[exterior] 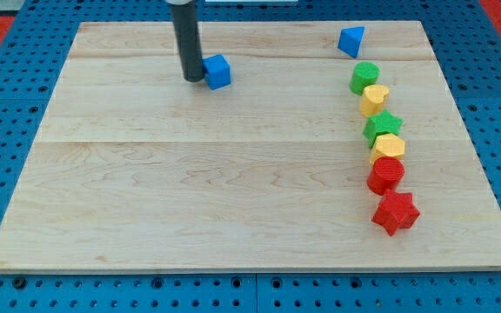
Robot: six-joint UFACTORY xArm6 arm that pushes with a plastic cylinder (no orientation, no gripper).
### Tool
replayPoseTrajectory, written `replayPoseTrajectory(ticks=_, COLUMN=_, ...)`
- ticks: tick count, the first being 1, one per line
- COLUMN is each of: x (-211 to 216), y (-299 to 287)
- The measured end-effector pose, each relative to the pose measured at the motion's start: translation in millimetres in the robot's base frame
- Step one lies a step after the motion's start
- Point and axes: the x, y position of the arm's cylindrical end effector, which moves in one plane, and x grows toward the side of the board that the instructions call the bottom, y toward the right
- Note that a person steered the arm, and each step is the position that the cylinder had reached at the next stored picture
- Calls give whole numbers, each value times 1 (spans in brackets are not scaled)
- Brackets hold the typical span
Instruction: Move the blue cube towards the blue triangle
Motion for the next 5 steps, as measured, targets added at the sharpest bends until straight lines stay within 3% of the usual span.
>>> replayPoseTrajectory(ticks=5, x=-37, y=96)
